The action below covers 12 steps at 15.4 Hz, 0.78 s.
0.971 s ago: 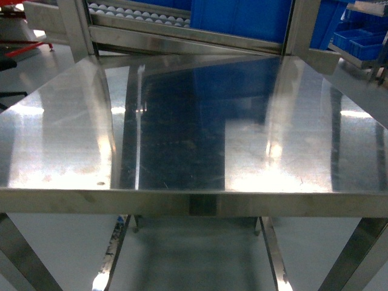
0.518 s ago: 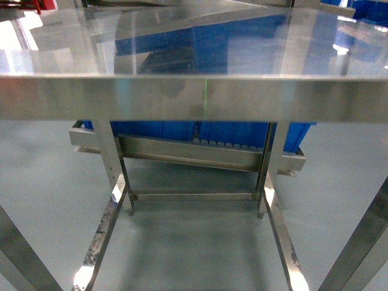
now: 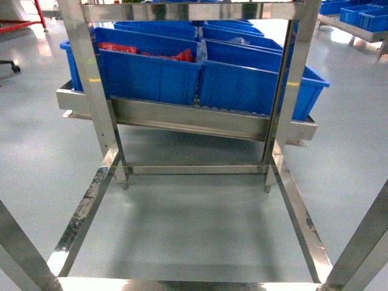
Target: Pick capacitor and pack into box
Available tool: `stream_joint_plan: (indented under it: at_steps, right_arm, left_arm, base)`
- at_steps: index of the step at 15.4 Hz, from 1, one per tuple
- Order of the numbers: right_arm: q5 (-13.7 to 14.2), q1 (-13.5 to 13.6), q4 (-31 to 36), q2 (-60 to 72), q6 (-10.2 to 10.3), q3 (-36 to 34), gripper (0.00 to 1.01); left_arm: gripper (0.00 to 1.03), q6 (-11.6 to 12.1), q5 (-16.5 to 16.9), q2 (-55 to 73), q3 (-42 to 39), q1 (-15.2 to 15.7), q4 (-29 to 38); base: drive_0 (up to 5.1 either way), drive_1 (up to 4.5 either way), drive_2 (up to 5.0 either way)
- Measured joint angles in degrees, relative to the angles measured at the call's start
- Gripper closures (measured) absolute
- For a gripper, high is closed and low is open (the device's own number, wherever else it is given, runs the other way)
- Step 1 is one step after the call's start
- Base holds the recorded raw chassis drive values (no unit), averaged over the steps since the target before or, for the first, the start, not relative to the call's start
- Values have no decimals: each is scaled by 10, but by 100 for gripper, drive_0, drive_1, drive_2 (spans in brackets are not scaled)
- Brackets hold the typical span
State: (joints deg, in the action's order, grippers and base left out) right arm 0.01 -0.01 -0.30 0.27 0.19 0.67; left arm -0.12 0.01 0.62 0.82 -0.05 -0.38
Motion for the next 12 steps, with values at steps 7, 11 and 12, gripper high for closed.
stream_joint_plan:
  at_steps: [7, 11, 12]
  right_arm:
    - [0, 0, 0, 0, 0, 0, 3]
    - [0, 0, 0, 0, 0, 0, 3]
    - [0, 0, 0, 0, 0, 0, 3]
  left_arm:
    - [60, 1, 0, 0, 0, 0, 0]
    - [60, 1, 0, 0, 0, 0, 0]
    - [60, 1, 1, 0, 0, 0, 2]
  base:
    - [0, 0, 0]
    - [-117, 92, 30]
    - [-467, 374, 128]
